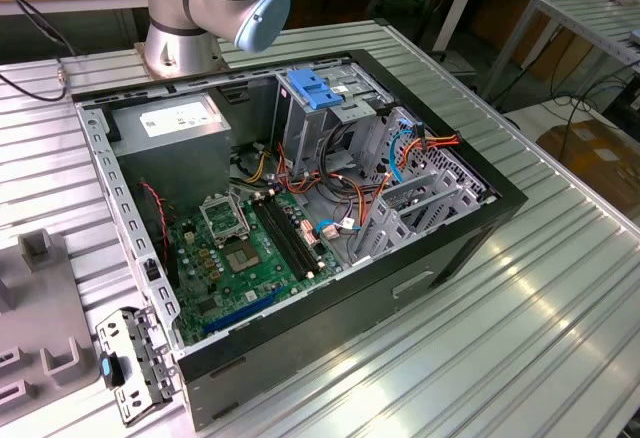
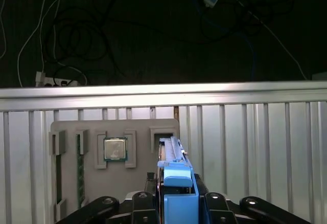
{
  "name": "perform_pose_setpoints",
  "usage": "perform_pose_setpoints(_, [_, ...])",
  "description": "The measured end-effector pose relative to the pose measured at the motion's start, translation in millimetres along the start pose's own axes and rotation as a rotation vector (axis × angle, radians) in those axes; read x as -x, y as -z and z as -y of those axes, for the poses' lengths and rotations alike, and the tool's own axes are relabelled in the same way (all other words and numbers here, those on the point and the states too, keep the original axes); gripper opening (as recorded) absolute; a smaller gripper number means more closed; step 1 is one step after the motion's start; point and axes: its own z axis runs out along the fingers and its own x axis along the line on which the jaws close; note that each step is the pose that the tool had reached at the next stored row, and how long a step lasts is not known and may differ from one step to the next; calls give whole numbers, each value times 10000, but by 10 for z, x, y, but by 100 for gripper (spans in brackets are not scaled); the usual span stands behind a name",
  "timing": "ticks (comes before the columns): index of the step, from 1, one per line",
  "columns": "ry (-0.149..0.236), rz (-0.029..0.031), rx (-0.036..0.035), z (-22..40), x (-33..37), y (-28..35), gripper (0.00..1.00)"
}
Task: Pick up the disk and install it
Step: 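Pick up the disk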
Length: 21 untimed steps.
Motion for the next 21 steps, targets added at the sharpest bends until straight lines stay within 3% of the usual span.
perform_pose_setpoints(21, [0, 0, 0, -11, 17, 383, 37])
